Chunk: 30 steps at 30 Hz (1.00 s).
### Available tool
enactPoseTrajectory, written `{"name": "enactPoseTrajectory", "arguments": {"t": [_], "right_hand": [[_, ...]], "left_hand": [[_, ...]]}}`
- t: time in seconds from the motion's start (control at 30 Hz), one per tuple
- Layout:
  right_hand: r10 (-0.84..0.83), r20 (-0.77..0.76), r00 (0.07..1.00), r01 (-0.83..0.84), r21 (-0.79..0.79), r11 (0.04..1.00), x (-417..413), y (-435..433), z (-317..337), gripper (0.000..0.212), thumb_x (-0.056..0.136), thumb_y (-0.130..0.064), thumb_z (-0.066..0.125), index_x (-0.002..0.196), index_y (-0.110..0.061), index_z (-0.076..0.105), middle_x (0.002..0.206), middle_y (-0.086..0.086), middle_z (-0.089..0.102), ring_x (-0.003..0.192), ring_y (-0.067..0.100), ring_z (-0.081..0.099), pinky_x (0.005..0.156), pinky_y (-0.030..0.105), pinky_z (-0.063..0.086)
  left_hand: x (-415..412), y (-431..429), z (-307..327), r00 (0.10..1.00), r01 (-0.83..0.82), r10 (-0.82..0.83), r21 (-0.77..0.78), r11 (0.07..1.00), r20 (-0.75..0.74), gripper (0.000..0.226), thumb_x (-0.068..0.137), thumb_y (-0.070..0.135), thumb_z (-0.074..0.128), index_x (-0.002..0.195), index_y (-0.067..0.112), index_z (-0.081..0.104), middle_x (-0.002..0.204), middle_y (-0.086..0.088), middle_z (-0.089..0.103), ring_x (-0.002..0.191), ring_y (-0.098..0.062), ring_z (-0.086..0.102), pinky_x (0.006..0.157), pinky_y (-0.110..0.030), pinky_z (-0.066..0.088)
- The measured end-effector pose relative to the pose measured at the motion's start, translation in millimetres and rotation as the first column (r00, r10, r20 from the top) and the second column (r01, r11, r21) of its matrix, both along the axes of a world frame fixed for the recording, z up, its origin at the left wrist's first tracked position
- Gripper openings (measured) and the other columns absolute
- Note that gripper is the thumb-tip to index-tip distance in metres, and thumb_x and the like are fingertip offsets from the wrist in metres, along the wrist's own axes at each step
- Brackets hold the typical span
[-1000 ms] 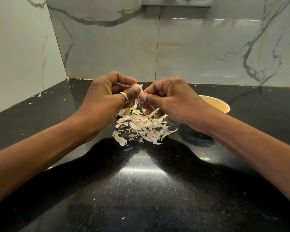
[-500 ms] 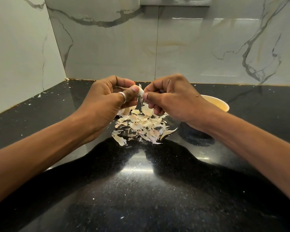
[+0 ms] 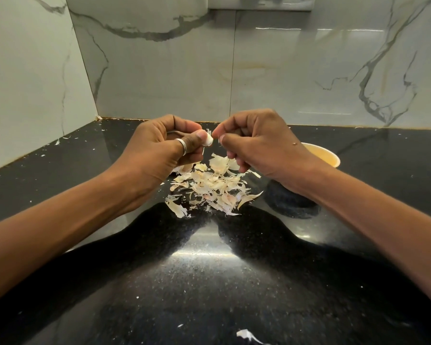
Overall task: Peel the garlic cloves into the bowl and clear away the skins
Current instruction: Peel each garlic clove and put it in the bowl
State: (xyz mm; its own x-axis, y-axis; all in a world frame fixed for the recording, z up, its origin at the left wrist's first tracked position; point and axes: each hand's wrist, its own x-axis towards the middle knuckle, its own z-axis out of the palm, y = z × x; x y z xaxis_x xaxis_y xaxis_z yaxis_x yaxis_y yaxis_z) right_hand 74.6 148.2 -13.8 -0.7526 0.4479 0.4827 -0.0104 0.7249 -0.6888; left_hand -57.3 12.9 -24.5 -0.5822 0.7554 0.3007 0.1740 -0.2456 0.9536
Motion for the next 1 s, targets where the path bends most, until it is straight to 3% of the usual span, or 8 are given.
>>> {"name": "enactPoseTrajectory", "arguments": {"t": [0.1,0.27,0.43,0.63,0.87,1.0], "right_hand": [[-0.007,0.031,1.0,0.007,0.001,1.0,-0.1,-0.7,-0.9,0.006,0.095,-0.013,0.072,0.093,-0.009,0.075,0.071,0.004,0.072,0.057,0.011,0.069,0.05,0.025,0.053],[-0.034,0.054,0.998,0.033,0.022,0.999,0.1,-0.6,-1.0,0.017,0.097,-0.026,0.071,0.09,-0.012,0.077,0.074,0.005,0.074,0.066,0.016,0.073,0.051,0.029,0.059],[0.01,0.094,0.995,-0.006,-0.04,0.999,-0.5,-2.0,-0.4,0.009,0.095,-0.019,0.071,0.096,-0.015,0.08,0.087,0.009,0.076,0.086,0.024,0.075,0.058,0.028,0.06],[0.138,0.019,0.99,-0.13,-0.225,0.966,0.5,-4.7,1.5,0.032,0.091,-0.02,0.076,0.119,-0.009,0.066,0.09,0.012,0.076,0.083,0.019,0.076,0.061,0.032,0.061],[0.135,-0.013,0.991,-0.134,-0.233,0.963,-1.7,-3.4,-3.2,0.014,0.095,-0.015,0.073,0.102,-0.004,0.075,0.083,0.006,0.078,0.077,0.018,0.074,0.061,0.025,0.058],[0.124,-0.025,0.992,-0.127,-0.209,0.97,-1.2,-5.7,-2.6,0.015,0.096,-0.014,0.071,0.111,-0.011,0.072,0.084,0.012,0.076,0.079,0.023,0.076,0.061,0.027,0.059]], "left_hand": [[-1.5,-0.2,-1.6,0.999,-0.032,0.031,-0.024,0.999,-0.041,0.028,0.075,0.021,0.076,0.1,0.01,0.07,0.093,-0.009,0.075,0.083,-0.015,0.072,0.074,-0.025,0.06],[-0.4,-2.4,-1.6,0.995,-0.042,0.037,-0.043,0.998,-0.097,0.021,0.086,0.014,0.074,0.106,0.01,0.07,0.095,-0.008,0.077,0.088,-0.02,0.074,0.07,-0.024,0.059],[0.8,-4.4,-0.1,0.994,-0.025,0.022,-0.029,0.999,-0.105,0.024,0.087,0.011,0.072,0.111,0.009,0.071,0.098,-0.007,0.078,0.094,-0.021,0.075,0.073,-0.024,0.06],[4.1,-3.4,-0.1,0.992,0.02,-0.021,-0.011,1.0,-0.122,0.033,0.086,0.007,0.071,0.119,0.007,0.071,0.104,-0.005,0.078,0.097,-0.015,0.074,0.076,-0.022,0.06],[-0.1,-3.3,-3.7,0.981,0.015,-0.021,-0.033,0.999,-0.195,0.042,0.085,-0.007,0.071,0.124,0.008,0.068,0.1,-0.007,0.078,0.094,-0.017,0.075,0.077,-0.023,0.059],[0.1,-3.4,-2.5,0.979,0.021,-0.028,-0.035,0.999,-0.202,0.038,0.084,-0.006,0.073,0.119,0.01,0.069,0.096,-0.005,0.078,0.091,-0.016,0.076,0.075,-0.022,0.059]]}}
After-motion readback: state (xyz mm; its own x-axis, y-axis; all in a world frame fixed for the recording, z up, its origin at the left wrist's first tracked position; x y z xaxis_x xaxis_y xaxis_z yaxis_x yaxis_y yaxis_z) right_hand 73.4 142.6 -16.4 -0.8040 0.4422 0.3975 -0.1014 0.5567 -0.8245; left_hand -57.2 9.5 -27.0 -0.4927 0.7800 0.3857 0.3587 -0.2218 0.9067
